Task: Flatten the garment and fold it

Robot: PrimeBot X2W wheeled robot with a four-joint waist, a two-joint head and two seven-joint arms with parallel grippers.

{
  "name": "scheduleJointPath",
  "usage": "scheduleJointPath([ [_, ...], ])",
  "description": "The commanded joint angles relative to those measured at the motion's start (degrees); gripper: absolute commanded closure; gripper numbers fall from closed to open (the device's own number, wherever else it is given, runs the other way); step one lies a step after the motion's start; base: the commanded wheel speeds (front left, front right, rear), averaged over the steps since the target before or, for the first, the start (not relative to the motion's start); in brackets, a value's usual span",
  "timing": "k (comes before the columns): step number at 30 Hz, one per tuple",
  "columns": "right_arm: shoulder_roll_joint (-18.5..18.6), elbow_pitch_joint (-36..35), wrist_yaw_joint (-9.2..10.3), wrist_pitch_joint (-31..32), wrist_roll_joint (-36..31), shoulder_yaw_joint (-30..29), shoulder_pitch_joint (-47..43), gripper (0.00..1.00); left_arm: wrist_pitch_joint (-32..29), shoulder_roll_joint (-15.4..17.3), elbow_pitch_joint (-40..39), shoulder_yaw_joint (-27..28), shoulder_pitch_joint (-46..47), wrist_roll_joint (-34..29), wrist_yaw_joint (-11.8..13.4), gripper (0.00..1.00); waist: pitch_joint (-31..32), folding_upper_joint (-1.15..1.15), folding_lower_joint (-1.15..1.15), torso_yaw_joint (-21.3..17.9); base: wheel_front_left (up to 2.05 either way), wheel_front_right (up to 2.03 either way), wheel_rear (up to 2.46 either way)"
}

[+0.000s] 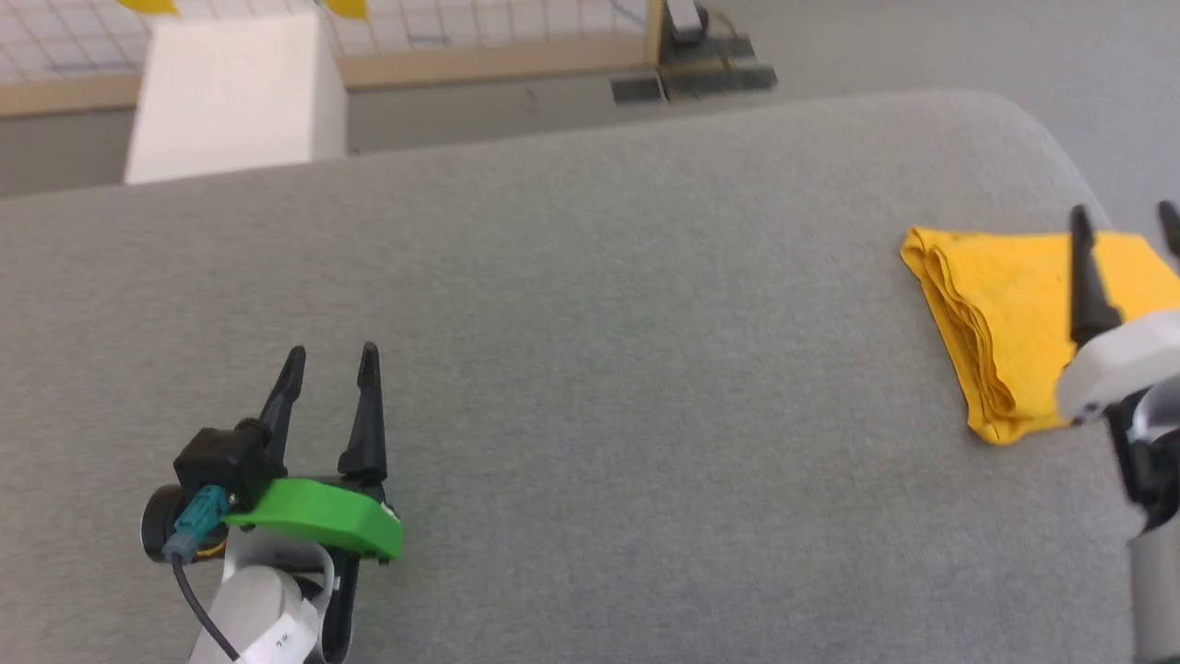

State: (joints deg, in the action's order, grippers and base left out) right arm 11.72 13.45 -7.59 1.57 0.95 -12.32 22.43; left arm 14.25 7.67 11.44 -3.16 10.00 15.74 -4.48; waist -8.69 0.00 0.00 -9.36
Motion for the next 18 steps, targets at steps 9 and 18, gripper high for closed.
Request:
scheduleJointPath([
  [9,-6.35,-12.45,0.1,-4.22,3.31,5.15,-11.9,0.0,0.54,-1.03,1.57,-0.61,-2.11,0.83,0.08,0.0,6.42,0.0,0.0,7.81,0.0,0.0,0.0],
  [18,-8.66,-14.42,0.1,-8.22,3.19,6.98,-19.02,0.0,0.69,-1.76,2.33,-1.57,-3.29,0.19,0.18,0.0,6.93,0.0,0.0,10.53,0.0,0.0,0.0],
])
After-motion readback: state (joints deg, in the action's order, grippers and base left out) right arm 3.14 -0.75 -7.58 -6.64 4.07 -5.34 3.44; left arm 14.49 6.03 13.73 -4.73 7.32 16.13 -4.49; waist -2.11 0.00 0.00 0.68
